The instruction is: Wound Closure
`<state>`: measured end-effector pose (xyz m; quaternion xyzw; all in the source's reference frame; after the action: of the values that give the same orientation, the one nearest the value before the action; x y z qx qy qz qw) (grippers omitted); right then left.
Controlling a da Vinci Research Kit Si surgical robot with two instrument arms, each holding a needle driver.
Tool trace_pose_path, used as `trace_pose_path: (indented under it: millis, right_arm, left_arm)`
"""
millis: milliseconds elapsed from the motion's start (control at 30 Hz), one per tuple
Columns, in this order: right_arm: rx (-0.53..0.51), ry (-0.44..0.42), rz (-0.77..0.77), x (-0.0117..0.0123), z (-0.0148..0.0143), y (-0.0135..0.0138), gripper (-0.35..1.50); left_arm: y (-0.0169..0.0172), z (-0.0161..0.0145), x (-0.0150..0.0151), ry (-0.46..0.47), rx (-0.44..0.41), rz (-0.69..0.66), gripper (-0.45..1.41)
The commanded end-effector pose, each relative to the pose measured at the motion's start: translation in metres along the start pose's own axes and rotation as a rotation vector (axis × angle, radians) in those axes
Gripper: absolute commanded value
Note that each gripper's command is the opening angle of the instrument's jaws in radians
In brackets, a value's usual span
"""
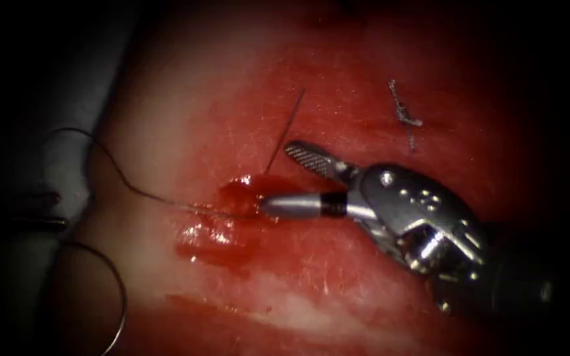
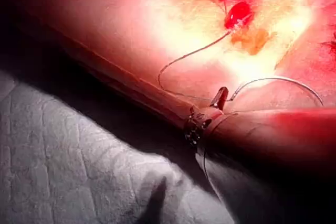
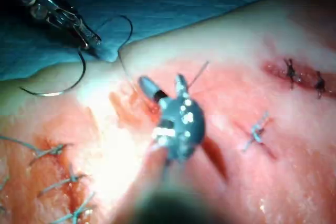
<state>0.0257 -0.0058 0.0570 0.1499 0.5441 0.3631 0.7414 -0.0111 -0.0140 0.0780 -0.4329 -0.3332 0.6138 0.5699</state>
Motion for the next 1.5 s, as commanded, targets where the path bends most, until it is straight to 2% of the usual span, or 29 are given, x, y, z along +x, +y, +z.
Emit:
trace_pose_path:
  millis: [33,167,233,367,400,467,533,700,833,933,1167,1233,1333,1367,1500]
  right_arm:
    - [0.003,-0.001,0.000,-0.0004,0.0008,0.0000,0.98]
    - [0.002,-0.001,0.000,-0.0004,0.0008,0.0000,0.96]
    - [0.003,-0.001,0.000,-0.0004,0.0008,-0.0001,0.96]
    - [0.003,-0.001,0.000,-0.0004,0.0008,-0.0001,0.96]
    - [0.003,-0.001,0.000,-0.0004,0.0008,-0.0001,0.94]
    - [0.002,-0.004,0.000,-0.0004,0.0008,-0.0002,0.93]
    - [0.002,-0.006,0.006,-0.0004,0.0008,-0.0002,0.93]
    - [0.001,-0.006,0.006,-0.0004,0.0008,-0.0003,0.93]
    - [0.001,-0.006,0.006,-0.0004,0.0008,-0.0002,0.93]
    - [0.001,-0.006,0.006,-0.0004,0.0008,-0.0003,0.93]
    - [0.002,-0.006,0.006,-0.0004,0.0008,-0.0003,0.93]
    - [0.002,-0.006,0.006,-0.0004,0.0008,-0.0003,0.93]
    - [0.002,-0.006,0.006,-0.0004,0.0008,-0.0003,0.93]
    - [0.002,-0.006,0.006,-0.0004,0.0008,-0.0004,0.93]
    - [0.002,-0.009,0.006,-0.0004,0.0008,-0.0004,0.93]
  left_arm:
    - [0.0000,0.0010,-0.0005,0.001,-0.039,-0.017,0.68]
    - [0.0009,0.0024,-0.0008,-0.006,-0.102,-0.009,0.68]
    - [0.0010,0.0031,-0.0008,-0.002,-0.099,0.001,0.54]
    - [0.0008,0.0024,-0.0005,0.006,-0.085,0.002,0.31]
    - [0.0007,0.0018,-0.0003,0.015,-0.072,0.000,0.07]
    - [0.0007,0.0014,0.0000,0.025,-0.057,-0.004,0.04]
    - [0.0007,0.0012,0.0007,0.045,-0.054,0.007,0.21]
    - [0.0009,0.0014,0.0005,0.052,-0.050,0.059,0.49]
    - [0.0010,0.0014,0.0006,0.052,-0.050,0.070,0.83]
    - [0.0010,0.0014,0.0006,0.053,-0.049,0.088,0.98]
    - [0.0009,0.0009,0.0010,0.049,-0.052,0.092,0.98]
    - [0.0009,0.0007,0.0011,0.053,-0.046,0.090,0.89]
    - [0.0009,0.0010,0.0012,0.057,-0.040,0.089,0.63]
    - [0.0009,0.0011,0.0013,0.063,-0.042,0.088,0.46]
    - [0.0008,0.0013,0.0018,0.098,-0.045,0.082,-0.45]
